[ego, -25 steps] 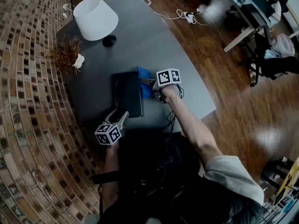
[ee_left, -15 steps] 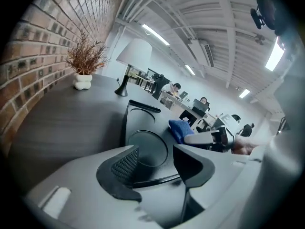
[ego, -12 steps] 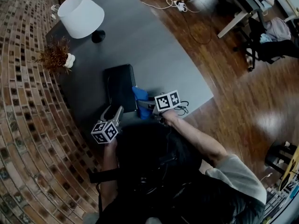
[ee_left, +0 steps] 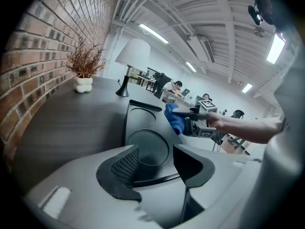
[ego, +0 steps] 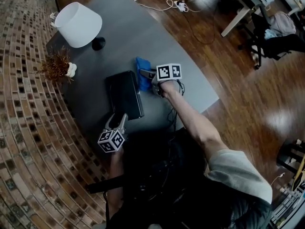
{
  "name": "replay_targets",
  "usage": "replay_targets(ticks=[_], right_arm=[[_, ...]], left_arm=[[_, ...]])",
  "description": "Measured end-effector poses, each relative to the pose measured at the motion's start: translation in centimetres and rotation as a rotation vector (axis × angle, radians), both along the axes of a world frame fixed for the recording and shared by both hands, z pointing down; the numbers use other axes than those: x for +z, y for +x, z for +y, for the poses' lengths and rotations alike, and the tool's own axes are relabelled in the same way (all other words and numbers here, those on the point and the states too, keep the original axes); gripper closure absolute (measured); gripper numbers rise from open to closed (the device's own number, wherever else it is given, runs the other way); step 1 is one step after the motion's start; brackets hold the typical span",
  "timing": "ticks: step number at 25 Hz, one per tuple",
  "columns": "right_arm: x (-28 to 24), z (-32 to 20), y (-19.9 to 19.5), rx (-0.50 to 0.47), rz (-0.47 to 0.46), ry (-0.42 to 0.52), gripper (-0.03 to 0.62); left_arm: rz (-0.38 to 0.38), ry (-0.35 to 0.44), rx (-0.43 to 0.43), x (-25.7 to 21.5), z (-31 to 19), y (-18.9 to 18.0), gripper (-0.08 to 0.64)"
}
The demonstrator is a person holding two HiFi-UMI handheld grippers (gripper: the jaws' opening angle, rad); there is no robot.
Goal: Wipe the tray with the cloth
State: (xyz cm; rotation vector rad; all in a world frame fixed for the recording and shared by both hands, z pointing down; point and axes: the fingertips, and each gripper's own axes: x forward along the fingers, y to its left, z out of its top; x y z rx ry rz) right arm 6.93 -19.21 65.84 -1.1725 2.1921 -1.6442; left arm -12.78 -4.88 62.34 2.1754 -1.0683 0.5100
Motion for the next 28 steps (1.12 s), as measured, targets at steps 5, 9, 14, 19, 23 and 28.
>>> replay_targets(ticks=[5,9,14,19,23,28], right_arm=[[2.3,-1.8,-3.1,-0.159,-0.103,-0.092,0.423],[2.8,3.6,-4.3,-0.278,-0.238,-0.172,0.425],[2.6,7.4,-3.0,-0.192,-0.231,-0.195,0.426],[2.6,12.5,-5.8,-0.128,-0.184,-0.176,0.426],[2.3,17.3,-8.7,-0.276,-0.104,-0.193,0.426],[2.1,25.0,-9.1,-0.587,0.009,-0.22,0.426]], left_arm=[[0.003,-0.003,0.004,0.1,0.4,0.4,0.337],[-0.009,0.011,-0.003,0.1,0.1,0.2,0.337],[-0.015,0.016,-0.003,0.1,-0.1,0.1,0.337],[-0.02,0.031,-0.015,-0.1,-0.1,0.1,0.337],[-0.014,0.034,-0.018,0.0,-0.1,0.2,0.337],[0.023,0.004,-0.02,-0.1,1.0,1.3,0.337]])
